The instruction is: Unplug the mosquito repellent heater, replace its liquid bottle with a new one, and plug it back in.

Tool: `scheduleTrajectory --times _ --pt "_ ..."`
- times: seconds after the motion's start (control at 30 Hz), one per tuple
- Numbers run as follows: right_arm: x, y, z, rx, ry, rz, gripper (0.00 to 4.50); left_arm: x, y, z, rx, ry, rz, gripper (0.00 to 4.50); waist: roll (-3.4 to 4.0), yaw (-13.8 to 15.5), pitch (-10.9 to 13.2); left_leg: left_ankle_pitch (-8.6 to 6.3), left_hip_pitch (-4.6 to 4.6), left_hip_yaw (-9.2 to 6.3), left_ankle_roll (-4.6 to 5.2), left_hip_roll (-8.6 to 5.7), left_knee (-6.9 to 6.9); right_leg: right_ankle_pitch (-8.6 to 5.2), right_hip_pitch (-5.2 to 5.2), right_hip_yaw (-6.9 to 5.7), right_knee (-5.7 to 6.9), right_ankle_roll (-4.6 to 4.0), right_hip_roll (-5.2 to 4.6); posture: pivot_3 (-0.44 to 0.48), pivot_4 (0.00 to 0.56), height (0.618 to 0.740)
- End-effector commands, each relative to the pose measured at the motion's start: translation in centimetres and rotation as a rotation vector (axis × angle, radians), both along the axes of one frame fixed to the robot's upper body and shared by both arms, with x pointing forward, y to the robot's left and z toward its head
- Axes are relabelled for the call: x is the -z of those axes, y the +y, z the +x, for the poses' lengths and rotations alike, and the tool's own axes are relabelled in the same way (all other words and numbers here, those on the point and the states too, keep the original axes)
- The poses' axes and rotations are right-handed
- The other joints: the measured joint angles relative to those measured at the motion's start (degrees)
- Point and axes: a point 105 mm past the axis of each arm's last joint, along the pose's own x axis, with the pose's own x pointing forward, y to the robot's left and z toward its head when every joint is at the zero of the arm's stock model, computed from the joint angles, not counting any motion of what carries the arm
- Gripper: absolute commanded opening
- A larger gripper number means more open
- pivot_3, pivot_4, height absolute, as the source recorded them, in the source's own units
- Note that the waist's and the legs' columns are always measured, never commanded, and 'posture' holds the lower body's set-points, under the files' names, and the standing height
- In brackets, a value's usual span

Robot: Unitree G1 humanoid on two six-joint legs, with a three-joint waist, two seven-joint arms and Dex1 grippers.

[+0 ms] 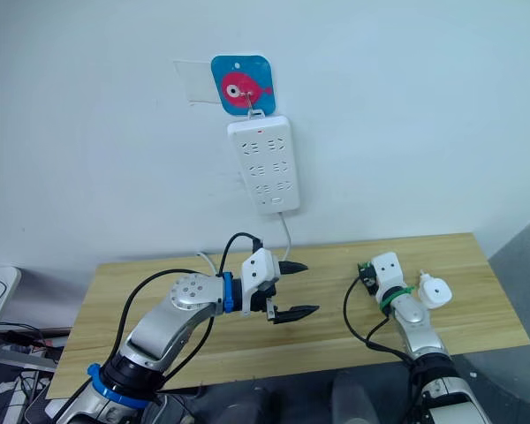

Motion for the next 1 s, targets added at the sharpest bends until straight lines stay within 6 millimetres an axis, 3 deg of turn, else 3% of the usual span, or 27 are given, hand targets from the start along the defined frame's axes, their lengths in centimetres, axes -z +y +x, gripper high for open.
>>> scheduleTrajectory --times 0.03,0.1,0.2,0.33,0.43,0.5,0.67,0.83,1.0 --pt "-1.7 -0.6 -0.4 -0.025 -0.061 -0.003 3.98 -1.1 0.5 -0.1 -0.041 -0.048 -0.046 4.50 0.01 0.00 -0.01 0.00 0.00 0.00 0.00 0.00 0.00 0.00 0.00 0.01 0.00 0.00 0.00 -0.094 0.157 0.740" --pt "-2.3 -1.1 -1.0 -0.032 -0.066 -0.003 4.46 -0.9 1.3 -0.1 -0.092 -0.055 -0.062 4.50 0.01 0.05 -0.01 0.00 -0.01 -0.01 0.00 0.00 0.00 0.00 -0.01 0.00 -0.01 0.00 0.00 -0.094 0.157 0.740" --pt "-3.4 -1.7 -2.7 -0.051 -0.053 0.023 4.46 0.2 3.3 -0.5 -0.223 -0.050 -0.092 4.50 0.02 0.16 -0.01 -0.01 -0.01 -0.01 0.01 0.02 -0.01 0.00 -0.01 0.03 -0.05 0.00 -0.09 -0.087 0.169 0.740" --pt "-5.2 -0.8 -4.7 -0.169 -0.010 0.043 4.46 2.2 6.0 -1.9 -0.418 -0.061 -0.100 4.50 0.01 0.17 0.00 -0.14 0.02 0.00 0.22 0.09 -0.04 -0.01 0.00 0.05 -0.07 0.00 -0.19 -0.078 0.179 0.740" --pt "-8.2 1.6 -5.1 -0.382 -0.027 0.032 4.46 3.5 8.9 -3.3 -0.671 -0.090 -0.130 4.50 0.00 0.28 0.04 -0.15 0.04 0.12 0.24 0.15 -0.03 -0.01 0.02 0.09 -0.12 0.00 -0.19 -0.071 0.184 0.740" --pt "-10.1 4.3 -5.3 -0.571 -0.002 0.069 4.46 4.9 11.2 -4.1 -0.862 -0.093 -0.133 4.50 -0.12 0.42 0.13 -0.16 0.16 0.09 0.24 0.22 -0.02 -0.02 0.25 -0.02 -0.22 0.01 -0.18 -0.065 0.183 0.740" --pt "-12.7 7.8 -6.2 -0.887 0.074 0.105 4.46 7.4 14.3 -5.2 -1.110 -0.117 -0.105 4.50 -0.25 2.62 0.21 -0.20 0.49 -0.17 0.20 0.65 -0.04 -0.02 0.87 -0.36 -0.74 -0.02 0.25 -0.035 0.190 0.740" --pt "-14.0 9.8 -7.2 -1.126 0.125 0.057 4.46 9.3 16.3 -5.4 -1.248 -0.154 -0.085 4.50 -0.30 3.79 0.23 -0.23 0.36 -0.19 0.17 0.71 -0.07 0.15 0.83 -0.40 -1.08 -0.27 0.34 -0.003 0.204 0.740" --pt "-14.5 11.2 -7.1 -1.223 0.110 -0.005 4.46 10.2 16.9 -4.0 -1.297 -0.172 -0.119 4.50 -0.36 4.50 0.30 -0.25 0.25 -0.22 0.15 0.71 -0.07 0.17 0.71 -0.44 -1.08 -0.28 0.28 0.019 0.219 0.740"
